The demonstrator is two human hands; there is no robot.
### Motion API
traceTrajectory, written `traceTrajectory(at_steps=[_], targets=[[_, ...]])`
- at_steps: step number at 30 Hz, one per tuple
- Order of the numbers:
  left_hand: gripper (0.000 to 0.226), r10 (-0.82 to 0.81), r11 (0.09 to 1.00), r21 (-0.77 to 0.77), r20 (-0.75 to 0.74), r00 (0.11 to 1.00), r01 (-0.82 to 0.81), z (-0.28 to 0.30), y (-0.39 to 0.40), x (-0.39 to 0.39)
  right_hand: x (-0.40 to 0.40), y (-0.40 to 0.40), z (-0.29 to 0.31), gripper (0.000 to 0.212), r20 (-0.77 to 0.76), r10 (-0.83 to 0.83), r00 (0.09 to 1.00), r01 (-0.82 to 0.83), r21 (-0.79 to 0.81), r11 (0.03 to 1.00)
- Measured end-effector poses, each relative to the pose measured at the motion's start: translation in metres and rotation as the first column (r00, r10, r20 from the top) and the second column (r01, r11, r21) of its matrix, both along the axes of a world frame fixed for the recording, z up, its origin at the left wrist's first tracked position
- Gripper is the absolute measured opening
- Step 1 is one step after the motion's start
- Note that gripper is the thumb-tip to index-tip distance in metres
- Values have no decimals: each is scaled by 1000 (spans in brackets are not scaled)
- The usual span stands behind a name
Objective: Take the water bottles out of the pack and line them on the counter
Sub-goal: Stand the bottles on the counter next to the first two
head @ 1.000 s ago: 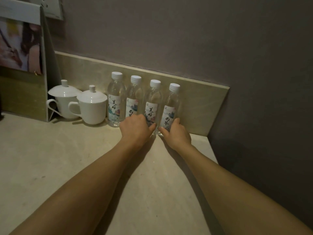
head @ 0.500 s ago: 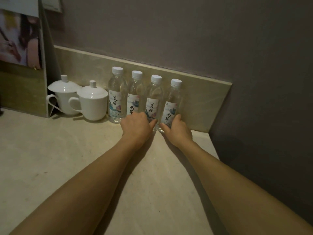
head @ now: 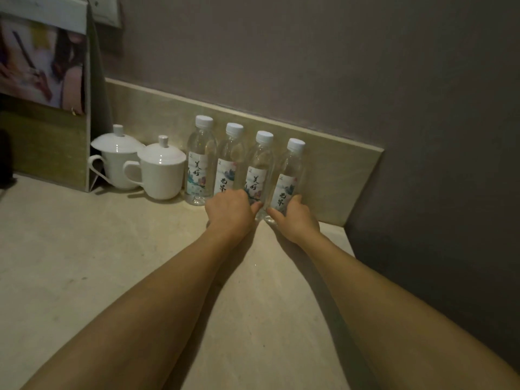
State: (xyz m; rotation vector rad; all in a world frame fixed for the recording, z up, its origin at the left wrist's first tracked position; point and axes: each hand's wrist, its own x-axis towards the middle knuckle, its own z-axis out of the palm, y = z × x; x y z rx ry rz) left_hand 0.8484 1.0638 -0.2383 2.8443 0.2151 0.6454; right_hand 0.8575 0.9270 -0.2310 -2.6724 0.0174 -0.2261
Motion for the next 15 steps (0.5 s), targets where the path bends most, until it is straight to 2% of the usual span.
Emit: traceTrajectory(at_steps=[15], targets=[[54, 11, 999, -38, -29, 1000, -12, 3, 1, -2, 1, 3, 1, 54, 12, -11, 1000, 11, 58, 998]])
